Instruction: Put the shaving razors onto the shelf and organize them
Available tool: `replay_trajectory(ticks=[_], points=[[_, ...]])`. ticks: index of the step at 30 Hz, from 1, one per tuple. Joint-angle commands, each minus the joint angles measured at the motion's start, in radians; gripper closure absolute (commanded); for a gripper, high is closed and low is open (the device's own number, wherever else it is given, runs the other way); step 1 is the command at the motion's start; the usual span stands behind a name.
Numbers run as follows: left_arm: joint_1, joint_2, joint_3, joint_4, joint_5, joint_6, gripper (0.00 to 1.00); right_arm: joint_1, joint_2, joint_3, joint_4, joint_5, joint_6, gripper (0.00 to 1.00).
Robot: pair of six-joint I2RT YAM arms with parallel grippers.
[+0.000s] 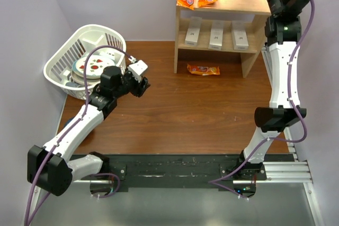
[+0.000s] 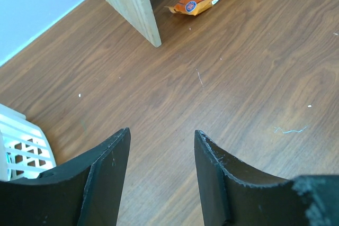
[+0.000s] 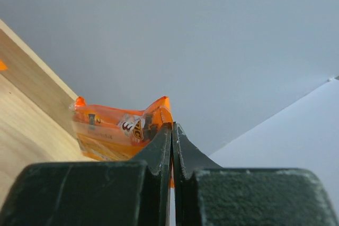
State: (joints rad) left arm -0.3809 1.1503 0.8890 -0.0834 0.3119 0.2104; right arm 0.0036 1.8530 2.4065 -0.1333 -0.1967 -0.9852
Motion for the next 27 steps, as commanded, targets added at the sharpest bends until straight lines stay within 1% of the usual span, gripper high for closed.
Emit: replay_trajectory(ticks=[1, 4, 7, 17, 22, 27], points=[[0.019, -0.031, -0.012, 0.043, 0.026, -0.032, 0.43, -0.001, 0.005, 0.02, 0.051, -0.07, -0.032, 1.0], [0.028, -0.029, -0.018, 0.045, 0.03, -0.04, 0.44, -0.001, -0.033, -0.055, 0.049, -0.119, -0.044, 1.0], [0.036, -0.027, -0.019, 0.051, 0.036, -0.049, 0.43, -0.002, -0.075, -0.163, 0.04, -0.173, -0.067, 1.0], [0.039, -0.001, -0.025, 0.07, 0.042, -0.069, 0.43, -0.002, -0.17, -0.253, -0.095, -0.28, -0.161, 1.0], [0.039, 0.008, -0.03, 0.07, 0.05, -0.078, 0.43, -0.001, -0.227, -0.342, -0.127, -0.354, -0.204, 1.0], [0.039, 0.011, -0.027, 0.068, 0.049, -0.077, 0.43, -0.001, -0.222, -0.356, -0.143, -0.365, -0.217, 1.0]])
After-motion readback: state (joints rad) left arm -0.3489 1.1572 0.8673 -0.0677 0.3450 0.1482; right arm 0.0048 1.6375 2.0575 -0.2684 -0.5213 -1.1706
